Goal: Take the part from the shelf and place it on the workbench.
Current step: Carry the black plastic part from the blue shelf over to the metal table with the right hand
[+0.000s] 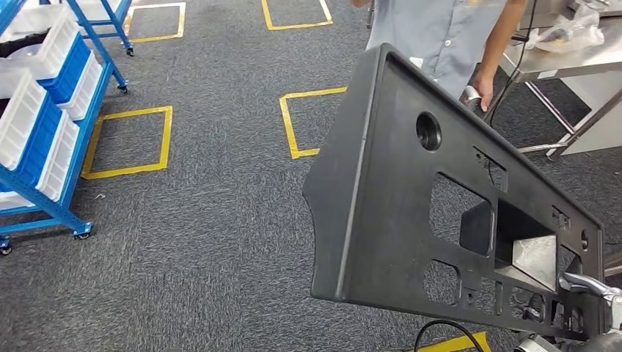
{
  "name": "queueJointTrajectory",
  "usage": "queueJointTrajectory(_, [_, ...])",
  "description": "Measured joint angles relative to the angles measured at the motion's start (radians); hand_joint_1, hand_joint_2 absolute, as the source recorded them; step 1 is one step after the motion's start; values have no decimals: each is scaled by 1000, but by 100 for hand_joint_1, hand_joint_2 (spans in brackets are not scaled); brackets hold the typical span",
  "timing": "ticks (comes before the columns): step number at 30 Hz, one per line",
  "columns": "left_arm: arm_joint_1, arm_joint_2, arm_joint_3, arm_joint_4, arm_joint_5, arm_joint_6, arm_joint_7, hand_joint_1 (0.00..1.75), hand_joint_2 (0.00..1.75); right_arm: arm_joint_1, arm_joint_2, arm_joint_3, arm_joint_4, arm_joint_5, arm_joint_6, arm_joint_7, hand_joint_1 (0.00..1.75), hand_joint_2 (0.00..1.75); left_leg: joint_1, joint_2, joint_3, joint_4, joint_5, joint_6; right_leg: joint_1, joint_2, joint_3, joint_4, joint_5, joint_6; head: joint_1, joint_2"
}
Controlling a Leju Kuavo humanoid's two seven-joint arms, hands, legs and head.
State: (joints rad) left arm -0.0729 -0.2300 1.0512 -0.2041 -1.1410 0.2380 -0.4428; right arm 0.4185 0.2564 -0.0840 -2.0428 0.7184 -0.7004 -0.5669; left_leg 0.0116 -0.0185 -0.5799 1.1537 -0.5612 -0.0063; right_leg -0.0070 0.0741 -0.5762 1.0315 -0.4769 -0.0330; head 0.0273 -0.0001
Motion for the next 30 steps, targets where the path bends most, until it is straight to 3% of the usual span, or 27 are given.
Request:
queueJointTrajectory(2, [0,0,0,0,0,0,-1,0,175,0,0,0,0,3,0,0,175,175,5,-44,43,-108,41,3,0,24,-6,8,-1,9,0,0])
queueJointTrajectory(3, [-1,0,0,0,0,2,-2,0,175,0,0,0,0,4,0,0,175,175,5,-56,50,-128,43,6,0,34,-11,11,1,16,0,0])
queueJointTrajectory(5, [-3,0,0,0,-1,6,-3,0,175,2,0,-1,0,5,0,0,175,175,2,-45,52,-134,45,16,-2,55,-20,10,7,30,0,0])
queueJointTrajectory(6, [-3,0,0,0,-1,8,-4,0,175,4,0,-1,0,5,0,1,175,175,2,-33,54,-139,49,23,-3,54,-24,13,7,35,0,0])
queueJointTrajectory(8, [-3,0,0,0,-1,10,-8,0,175,5,0,-2,0,3,0,2,175,175,3,-7,55,-150,57,38,0,8,-47,58,-25,44,1,0])
queueJointTrajectory(10, [-1,0,1,0,0,10,-12,0,175,4,-1,-2,0,1,0,4,175,175,0,20,53,-153,59,45,-1,-50,-100,174,-89,51,2,0])
queueJointTrajectory(12, [0,1,1,0,-1,10,-14,0,175,4,-2,-2,1,0,0,7,175,175,-4,49,52,-152,58,47,-4,-66,-143,271,-123,56,1,0])
queueJointTrajectory(13, [0,1,1,0,-1,10,-15,0,175,4,-2,-2,1,0,0,8,175,175,-6,63,52,-151,57,47,-6,-69,-140,271,-113,57,1,0])
queueJointTrajectory(14, [0,1,1,0,-1,10,-16,0,175,4,-2,-2,1,-1,0,9,175,175,-6,75,53,-151,55,46,-6,-74,-116,232,-86,55,1,0])
queueJointTrajectory(16, [-2,1,1,0,-3,10,-18,0,175,3,-3,-2,1,-1,0,10,175,175,-9,97,59,-151,51,42,1,-114,-36,90,-30,47,1,0])
queueJointTrajectory(18, [-2,1,1,0,-4,10,-20,0,175,1,-3,-2,1,-1,0,13,175,175,-13,114,64,-150,46,35,12,-146,8,4,-12,34,1,0])
queueJointTrajectory(19, [-3,0,1,0,-5,11,-21,0,175,0,-4,-2,1,0,0,14,175,175,-14,123,65,-150,45,31,17,-147,9,-3,-16,30,1,0])
queueJointTrajectory(21, [-5,0,1,0,-5,11,-24,0,175,2,-4,-2,0,1,0,14,175,175,-14,134,70,-149,39,22,14,-124,7,-11,-10,21,1,0])
queueJointTrajectory(23, [-6,0,1,0,-5,11,-29,0,175,1,-4,-2,0,1,0,15,175,175,-11,92,57,-110,8,13,6,-103,11,-22,-3,8,1,0])
queueJointTrajectory(25, [-4,0,0,0,-4,10,-35,0,175,-1,-5,-2,0,1,0,16,175,175,-7,39,7,4,-56,7,2,-81,12,-25,2,0,1,0])
queueJointTrajectory(27, [0,0,0,0,-4,10,-38,0,175,-1,-5,-2,1,1,0,16,175,175,-4,26,-48,118,-96,2,1,-56,11,-24,2,-2,1,0])
queueJointTrajectory(28, [1,1,0,0,-4,10,-38,0,175,-1,-5,-2,1,1,0,17,175,175,-2,26,-57,133,-87,0,1,-42,11,-22,2,-1,1,0])
queueJointTrajectory(30, [1,1,1,0,-4,10,-39,0,175,-1,-5,-2,2,1,0,18,175,175,4,14,-25,47,-18,-3,-3,-13,12,-14,-1,4,1,0])
